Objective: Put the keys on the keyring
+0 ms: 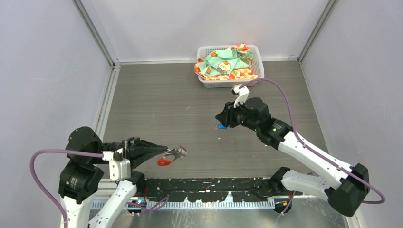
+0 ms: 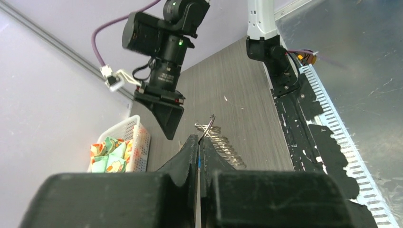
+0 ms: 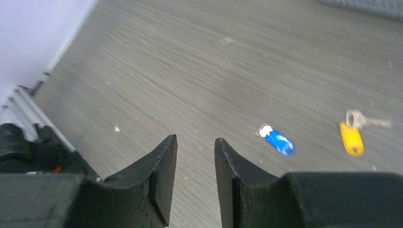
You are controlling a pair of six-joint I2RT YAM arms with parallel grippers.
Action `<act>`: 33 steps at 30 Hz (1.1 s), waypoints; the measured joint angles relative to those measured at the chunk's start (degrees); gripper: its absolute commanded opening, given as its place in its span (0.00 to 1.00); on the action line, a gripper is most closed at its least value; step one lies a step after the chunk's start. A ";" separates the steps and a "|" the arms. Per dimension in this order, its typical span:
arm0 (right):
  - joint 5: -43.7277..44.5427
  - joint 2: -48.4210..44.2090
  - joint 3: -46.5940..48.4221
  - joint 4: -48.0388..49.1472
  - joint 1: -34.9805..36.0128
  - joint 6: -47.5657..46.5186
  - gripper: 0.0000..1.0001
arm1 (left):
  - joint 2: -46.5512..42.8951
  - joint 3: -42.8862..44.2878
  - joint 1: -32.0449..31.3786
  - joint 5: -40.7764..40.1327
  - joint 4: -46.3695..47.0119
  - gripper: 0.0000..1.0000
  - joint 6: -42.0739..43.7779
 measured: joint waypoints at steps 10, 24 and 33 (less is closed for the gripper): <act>-5.09 -3.91 1.84 5.73 0.22 -4.87 0.40 | -3.39 -1.46 0.11 2.12 0.00 0.00 5.97; 0.44 0.50 1.73 5.60 -0.20 -4.44 0.53 | -3.63 -1.97 0.11 2.62 -0.02 0.00 9.22; 11.39 12.11 5.29 -3.19 -8.85 2.10 0.55 | -0.81 -3.15 0.11 -0.66 -0.07 0.00 1.01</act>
